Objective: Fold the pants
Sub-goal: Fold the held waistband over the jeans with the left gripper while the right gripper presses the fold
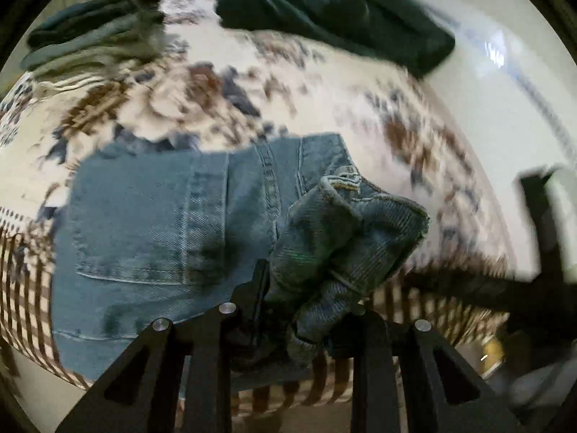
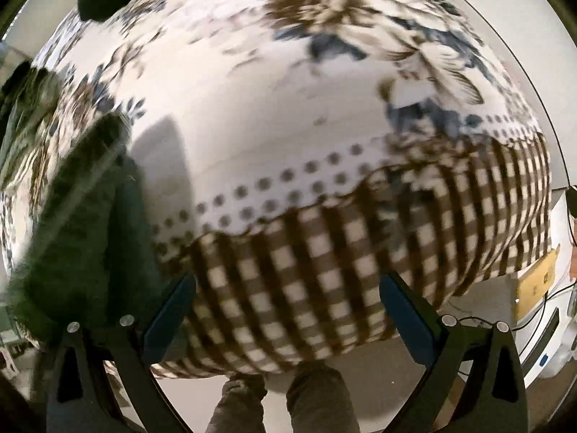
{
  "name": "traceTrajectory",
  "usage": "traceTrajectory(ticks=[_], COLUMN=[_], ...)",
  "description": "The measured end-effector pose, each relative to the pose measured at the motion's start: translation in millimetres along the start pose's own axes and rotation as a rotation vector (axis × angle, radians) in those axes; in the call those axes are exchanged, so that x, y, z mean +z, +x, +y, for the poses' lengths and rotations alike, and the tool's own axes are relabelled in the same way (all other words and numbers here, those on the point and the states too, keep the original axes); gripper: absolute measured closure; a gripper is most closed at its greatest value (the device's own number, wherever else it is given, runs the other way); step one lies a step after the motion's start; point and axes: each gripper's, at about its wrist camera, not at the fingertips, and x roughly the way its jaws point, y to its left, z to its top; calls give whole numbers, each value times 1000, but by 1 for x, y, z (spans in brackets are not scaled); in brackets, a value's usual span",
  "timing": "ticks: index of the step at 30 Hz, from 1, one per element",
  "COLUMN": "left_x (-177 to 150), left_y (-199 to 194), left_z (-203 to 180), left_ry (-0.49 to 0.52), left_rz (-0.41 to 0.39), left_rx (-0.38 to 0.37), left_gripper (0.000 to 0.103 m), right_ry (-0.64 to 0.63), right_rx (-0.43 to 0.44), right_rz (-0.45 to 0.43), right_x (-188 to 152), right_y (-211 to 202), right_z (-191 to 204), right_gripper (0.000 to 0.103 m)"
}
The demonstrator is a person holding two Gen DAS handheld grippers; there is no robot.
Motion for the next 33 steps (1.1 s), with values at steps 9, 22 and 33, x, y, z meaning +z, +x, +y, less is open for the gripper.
traceTrajectory(ticks=[9, 22, 33], left_x=[8, 47, 92], left_y=[20, -50, -27], left_z=[-15, 27, 199], left_ry=[25, -119, -378], left_rz=[116, 183, 129], left_rx=[101, 85, 320], left_gripper=[79, 19, 19], right_ry=[14, 60, -17], right_rx=[68, 465, 484], right_rz=[11, 80, 321], right_x=[14, 42, 36], right_y=[3, 4, 102], right_z=[-23, 12, 74], right_gripper=[0, 0, 52])
